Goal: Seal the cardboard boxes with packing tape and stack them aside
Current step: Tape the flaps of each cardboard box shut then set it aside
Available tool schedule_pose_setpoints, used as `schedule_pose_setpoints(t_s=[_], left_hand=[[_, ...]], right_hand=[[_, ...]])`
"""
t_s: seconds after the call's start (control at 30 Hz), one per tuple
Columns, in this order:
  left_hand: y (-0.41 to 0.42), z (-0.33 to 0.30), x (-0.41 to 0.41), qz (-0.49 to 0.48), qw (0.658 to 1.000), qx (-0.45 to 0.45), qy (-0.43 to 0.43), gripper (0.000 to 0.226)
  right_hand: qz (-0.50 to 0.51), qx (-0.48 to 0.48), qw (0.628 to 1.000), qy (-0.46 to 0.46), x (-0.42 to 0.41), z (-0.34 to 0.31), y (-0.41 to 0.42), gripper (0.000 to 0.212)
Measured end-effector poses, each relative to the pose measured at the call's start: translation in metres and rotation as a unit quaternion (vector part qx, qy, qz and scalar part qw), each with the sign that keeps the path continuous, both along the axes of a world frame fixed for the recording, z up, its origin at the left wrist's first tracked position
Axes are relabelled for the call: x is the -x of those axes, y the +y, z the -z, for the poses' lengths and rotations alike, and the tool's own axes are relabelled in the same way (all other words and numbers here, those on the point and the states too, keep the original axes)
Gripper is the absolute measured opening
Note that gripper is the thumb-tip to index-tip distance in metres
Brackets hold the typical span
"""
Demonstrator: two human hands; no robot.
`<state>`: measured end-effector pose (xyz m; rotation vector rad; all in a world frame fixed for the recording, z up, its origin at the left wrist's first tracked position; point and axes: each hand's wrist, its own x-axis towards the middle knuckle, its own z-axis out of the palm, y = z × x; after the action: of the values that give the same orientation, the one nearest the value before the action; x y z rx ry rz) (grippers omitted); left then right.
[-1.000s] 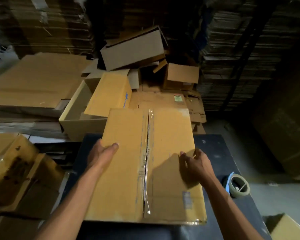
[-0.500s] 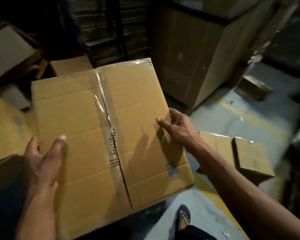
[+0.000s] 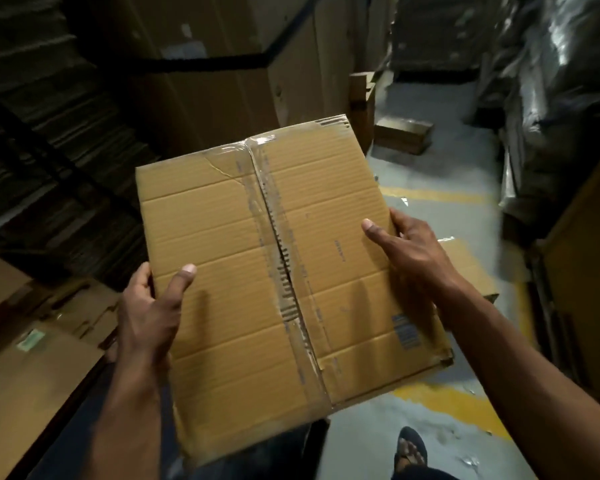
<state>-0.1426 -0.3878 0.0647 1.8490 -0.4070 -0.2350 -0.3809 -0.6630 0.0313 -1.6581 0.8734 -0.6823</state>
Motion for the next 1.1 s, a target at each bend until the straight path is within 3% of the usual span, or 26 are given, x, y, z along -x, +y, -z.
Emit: schedule_pose_setpoints(t_s=[0.1, 0.23, 0.33, 0.43, 0.5, 0.57, 0.63, 0.83, 1.03, 1.1], left_hand=[[-0.092, 0.011, 0.012, 0.060, 0.998, -0.003, -0.010, 0.027], [-0.203, 0.044, 0.022, 0.106, 0.994, 0.003, 0.028, 0.034], [-0.268, 0.082, 0.011, 0.095, 0.994, -0.008, 0.048, 0.040], [-0.325, 0.130, -0.005, 0.078, 0.994, -0.026, 0.066, 0.045], [-0.359, 0.172, -0.022, 0.061, 0.991, -0.050, 0.110, 0.060], [-0.390, 0.228, -0.044, 0.035, 0.983, -0.065, 0.165, 0.086], [-0.417, 0.262, -0.055, 0.011, 0.974, -0.080, 0.211, 0.099], [-0.483, 0.371, -0.079, 0.013, 0.931, -0.133, 0.340, 0.072], [-0.556, 0.481, -0.079, 0.002, 0.924, -0.197, 0.327, 0.096], [-0.572, 0.524, -0.077, 0.012, 0.922, -0.204, 0.330, 0.060]], right_hand=[[0.048, -0.013, 0.999, 0.012, 0.025, 0.009, -0.073, 0.044], [0.086, -0.014, 0.993, 0.073, 0.044, 0.023, -0.171, 0.068], [0.110, -0.005, 0.987, 0.118, 0.043, 0.046, -0.232, 0.068], [0.127, -0.003, 0.979, 0.161, 0.030, 0.083, -0.279, 0.085], [0.150, -0.019, 0.969, 0.196, 0.019, 0.112, -0.308, 0.095], [0.153, -0.044, 0.960, 0.229, 0.007, 0.139, -0.331, 0.080], [0.153, -0.068, 0.950, 0.262, -0.005, 0.169, -0.353, 0.068], [0.116, -0.148, 0.915, 0.356, -0.029, 0.283, -0.419, 0.034], [0.060, -0.177, 0.897, 0.401, -0.053, 0.418, -0.488, 0.033], [0.064, -0.191, 0.892, 0.406, -0.054, 0.467, -0.509, 0.036]])
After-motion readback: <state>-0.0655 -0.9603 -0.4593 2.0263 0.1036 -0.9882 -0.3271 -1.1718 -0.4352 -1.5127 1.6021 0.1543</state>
